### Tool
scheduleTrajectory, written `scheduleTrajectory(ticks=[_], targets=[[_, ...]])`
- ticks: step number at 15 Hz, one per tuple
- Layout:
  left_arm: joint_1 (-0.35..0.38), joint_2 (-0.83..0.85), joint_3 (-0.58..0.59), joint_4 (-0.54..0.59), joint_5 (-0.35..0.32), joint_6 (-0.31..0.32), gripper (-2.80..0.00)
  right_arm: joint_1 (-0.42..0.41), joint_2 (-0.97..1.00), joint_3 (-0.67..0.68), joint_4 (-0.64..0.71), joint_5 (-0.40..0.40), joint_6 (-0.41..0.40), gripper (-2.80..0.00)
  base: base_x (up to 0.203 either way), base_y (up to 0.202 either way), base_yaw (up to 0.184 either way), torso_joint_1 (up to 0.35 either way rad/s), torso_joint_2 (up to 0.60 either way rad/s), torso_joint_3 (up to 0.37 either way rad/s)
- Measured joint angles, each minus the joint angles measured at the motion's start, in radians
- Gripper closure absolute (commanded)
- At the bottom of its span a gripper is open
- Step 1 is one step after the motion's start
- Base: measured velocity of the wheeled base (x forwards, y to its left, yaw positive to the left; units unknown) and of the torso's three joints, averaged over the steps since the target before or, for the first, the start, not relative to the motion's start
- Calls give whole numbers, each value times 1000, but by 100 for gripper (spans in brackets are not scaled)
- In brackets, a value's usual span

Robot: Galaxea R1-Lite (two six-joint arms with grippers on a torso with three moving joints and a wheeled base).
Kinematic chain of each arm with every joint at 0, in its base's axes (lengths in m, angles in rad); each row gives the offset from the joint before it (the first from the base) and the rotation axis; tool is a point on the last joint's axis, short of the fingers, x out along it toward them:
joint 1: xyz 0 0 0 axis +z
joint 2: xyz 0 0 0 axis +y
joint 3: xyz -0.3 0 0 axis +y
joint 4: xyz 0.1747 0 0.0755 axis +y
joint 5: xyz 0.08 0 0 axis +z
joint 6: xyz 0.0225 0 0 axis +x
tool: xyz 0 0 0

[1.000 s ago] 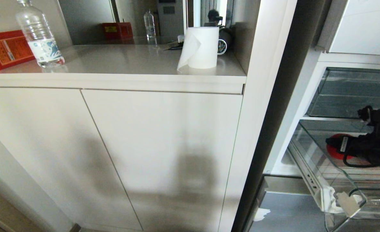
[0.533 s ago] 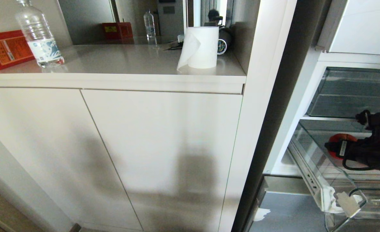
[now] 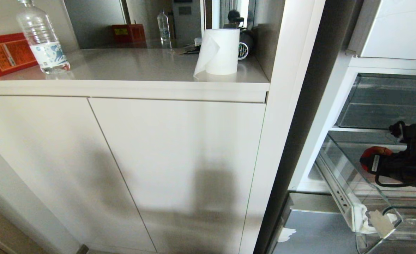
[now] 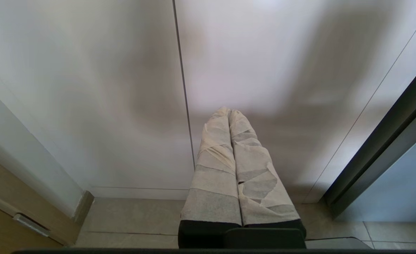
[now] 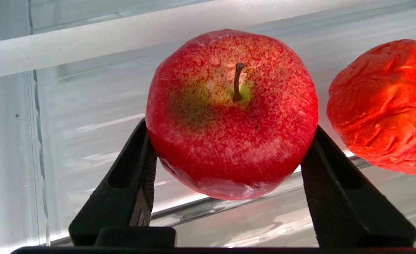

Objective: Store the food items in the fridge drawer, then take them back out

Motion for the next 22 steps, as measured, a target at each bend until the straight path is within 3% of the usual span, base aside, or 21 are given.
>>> scheduleTrajectory(ticks=[3, 8, 16, 22], targets=[[0, 0, 0, 0, 0, 0, 0, 2, -44, -1, 24, 0, -3, 0, 0, 0, 0, 0, 0, 0], [0, 0, 0, 0, 0, 0, 0, 3, -220, 3, 226, 37, -1, 0, 0, 0, 0, 0, 0, 0], [0, 0, 0, 0, 0, 0, 0, 2, -650, 26, 532, 63, -3, 0, 0, 0, 0, 0, 0, 0], [0, 0, 0, -1, 7, -12, 0, 2, -966, 69, 618, 62, -5, 0, 0, 0, 0, 0, 0, 0]])
